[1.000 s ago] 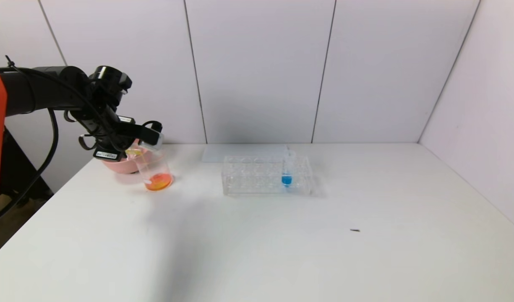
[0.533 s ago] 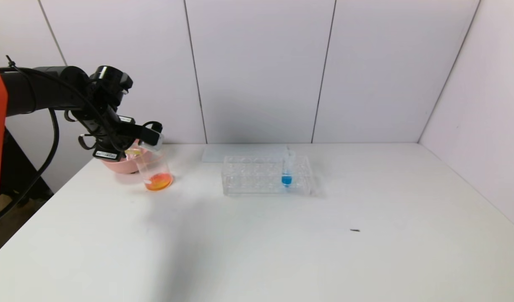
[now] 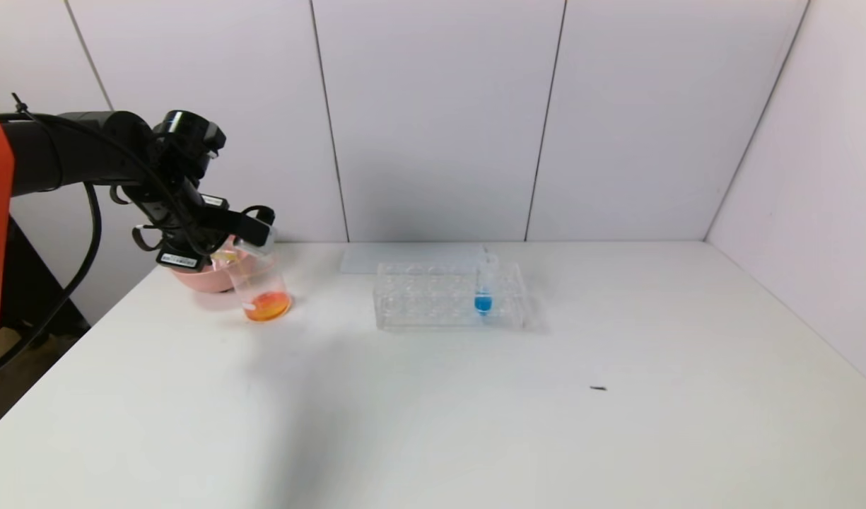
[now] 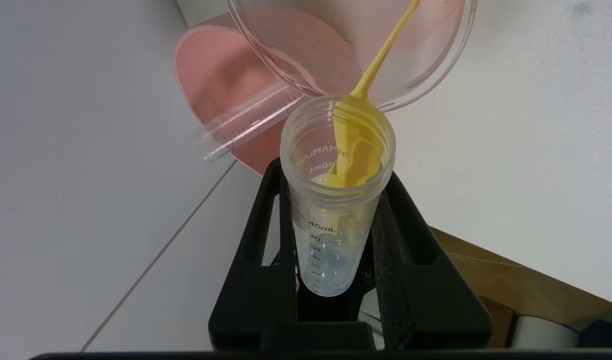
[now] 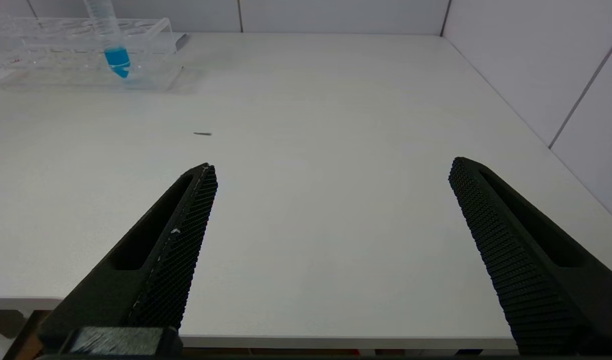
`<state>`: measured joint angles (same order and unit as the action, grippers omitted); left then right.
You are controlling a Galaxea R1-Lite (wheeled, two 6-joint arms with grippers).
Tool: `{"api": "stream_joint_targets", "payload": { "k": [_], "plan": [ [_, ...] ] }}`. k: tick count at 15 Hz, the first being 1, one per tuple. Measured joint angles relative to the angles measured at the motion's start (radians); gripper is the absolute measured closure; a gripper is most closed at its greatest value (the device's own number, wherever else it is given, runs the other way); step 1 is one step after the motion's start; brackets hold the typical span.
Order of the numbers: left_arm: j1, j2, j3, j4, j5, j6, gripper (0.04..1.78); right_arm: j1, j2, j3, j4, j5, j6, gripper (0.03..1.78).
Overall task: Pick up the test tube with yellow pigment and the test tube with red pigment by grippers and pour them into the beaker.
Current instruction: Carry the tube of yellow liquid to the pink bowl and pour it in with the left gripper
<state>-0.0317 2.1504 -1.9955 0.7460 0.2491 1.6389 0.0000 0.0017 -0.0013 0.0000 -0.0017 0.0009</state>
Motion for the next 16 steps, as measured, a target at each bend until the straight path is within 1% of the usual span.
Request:
{"api": "stream_joint_targets", "payload": {
  "k": [13,16],
  "plan": [
    [-0.027,0.000,0.000,-0.008,0.041,0.003,1.37,0.000,0.000,0.000,0.000,0.000,0.000,0.11],
    [-0.031,0.000,0.000,-0.015,0.057,0.030,1.37,0.000,0.000,0.000,0.000,0.000,0.000,0.11]
  ]
}}
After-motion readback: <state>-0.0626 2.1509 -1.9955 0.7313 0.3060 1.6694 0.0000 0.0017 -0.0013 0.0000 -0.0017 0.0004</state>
